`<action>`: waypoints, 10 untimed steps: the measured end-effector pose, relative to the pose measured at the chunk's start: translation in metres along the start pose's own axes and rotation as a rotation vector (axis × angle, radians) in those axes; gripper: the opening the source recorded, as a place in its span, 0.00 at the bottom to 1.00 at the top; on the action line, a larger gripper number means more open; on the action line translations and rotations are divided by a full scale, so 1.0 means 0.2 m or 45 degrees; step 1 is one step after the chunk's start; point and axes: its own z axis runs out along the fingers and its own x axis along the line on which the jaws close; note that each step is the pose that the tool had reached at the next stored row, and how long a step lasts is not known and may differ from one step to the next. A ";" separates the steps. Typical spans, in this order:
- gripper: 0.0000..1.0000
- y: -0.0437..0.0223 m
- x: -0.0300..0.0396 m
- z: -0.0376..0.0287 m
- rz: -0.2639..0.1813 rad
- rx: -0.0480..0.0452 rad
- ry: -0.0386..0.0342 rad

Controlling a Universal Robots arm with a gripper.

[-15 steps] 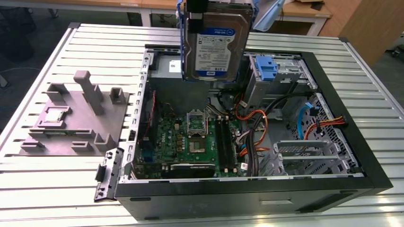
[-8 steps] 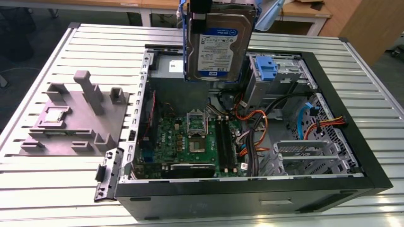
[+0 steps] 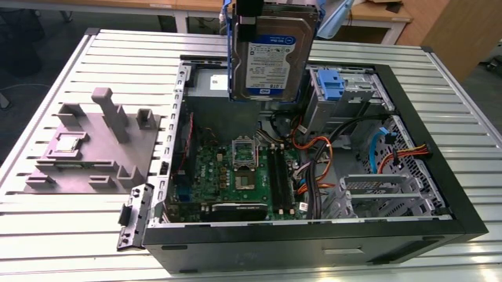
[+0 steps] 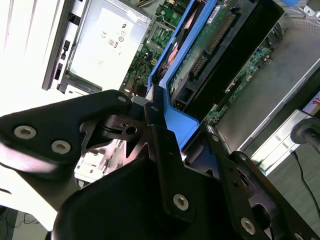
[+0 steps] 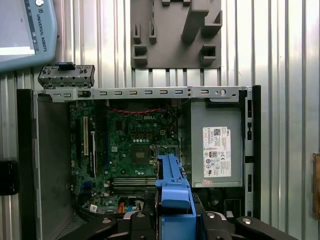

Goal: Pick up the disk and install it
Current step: 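Insert the disk into the insertion slot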

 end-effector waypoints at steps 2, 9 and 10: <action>0.37 -0.001 0.008 0.000 0.000 0.000 0.0001; 0.37 -0.002 0.077 0.000 0.000 0.000 -0.0001; 0.37 -0.003 0.083 0.000 0.000 0.000 0.0000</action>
